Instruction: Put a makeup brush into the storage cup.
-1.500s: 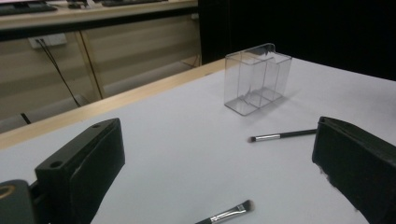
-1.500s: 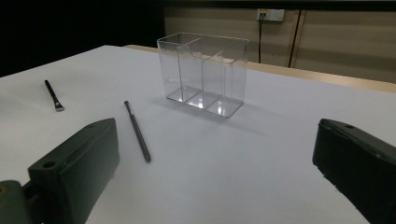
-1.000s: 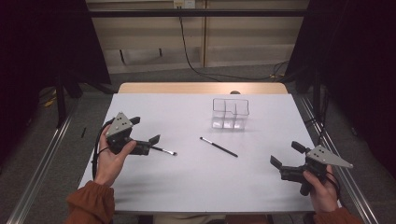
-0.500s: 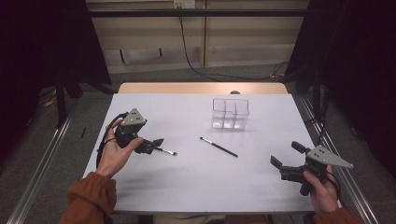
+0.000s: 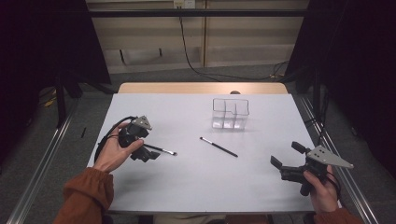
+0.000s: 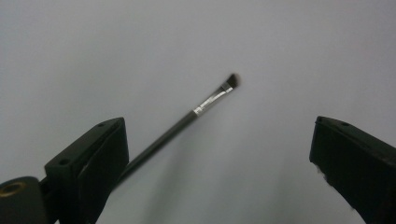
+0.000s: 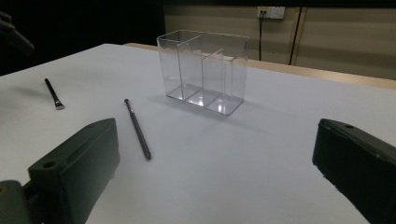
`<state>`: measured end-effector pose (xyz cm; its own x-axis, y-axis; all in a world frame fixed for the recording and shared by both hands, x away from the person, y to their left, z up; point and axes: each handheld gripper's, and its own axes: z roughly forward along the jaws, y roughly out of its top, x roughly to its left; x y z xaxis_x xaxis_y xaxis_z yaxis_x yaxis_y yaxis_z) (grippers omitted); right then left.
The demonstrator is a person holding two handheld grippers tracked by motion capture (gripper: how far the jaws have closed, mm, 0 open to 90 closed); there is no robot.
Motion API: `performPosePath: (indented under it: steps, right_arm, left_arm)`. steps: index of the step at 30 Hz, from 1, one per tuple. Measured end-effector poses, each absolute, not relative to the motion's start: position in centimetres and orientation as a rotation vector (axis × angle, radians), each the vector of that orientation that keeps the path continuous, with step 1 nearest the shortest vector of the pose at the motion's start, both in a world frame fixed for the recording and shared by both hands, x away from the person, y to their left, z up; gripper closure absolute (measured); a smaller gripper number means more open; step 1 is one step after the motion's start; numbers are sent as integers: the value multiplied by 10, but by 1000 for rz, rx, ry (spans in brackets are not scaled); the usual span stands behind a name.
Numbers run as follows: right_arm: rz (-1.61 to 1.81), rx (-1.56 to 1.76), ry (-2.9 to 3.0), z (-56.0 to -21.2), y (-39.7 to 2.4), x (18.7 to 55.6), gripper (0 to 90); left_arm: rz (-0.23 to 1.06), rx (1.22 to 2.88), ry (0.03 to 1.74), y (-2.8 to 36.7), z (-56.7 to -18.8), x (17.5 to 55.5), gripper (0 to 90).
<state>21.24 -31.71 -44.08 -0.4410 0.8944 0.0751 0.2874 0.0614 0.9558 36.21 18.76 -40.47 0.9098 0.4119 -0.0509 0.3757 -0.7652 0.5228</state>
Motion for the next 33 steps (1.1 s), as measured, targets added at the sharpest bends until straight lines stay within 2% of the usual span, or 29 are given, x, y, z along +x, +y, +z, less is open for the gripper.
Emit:
performPosePath:
  steps: [10, 17, 22, 33]
  right_arm:
    - [1396, 1187, 1781, -441, -317, 211, 3]
    - [1393, 1179, 1786, -441, -317, 211, 3]
    - [1396, 1183, 1786, -441, -317, 212, 3]
    - [1395, 1186, 1796, -442, -316, 212, 3]
  left_arm:
    - [66, 2674, 532, 184, -417, 366, 53]
    - [67, 2690, 472, 187, -414, 379, 54]
    - [21, 2708, 488, 190, -420, 391, 66]
    - [59, 2763, 499, 189, -429, 404, 102]
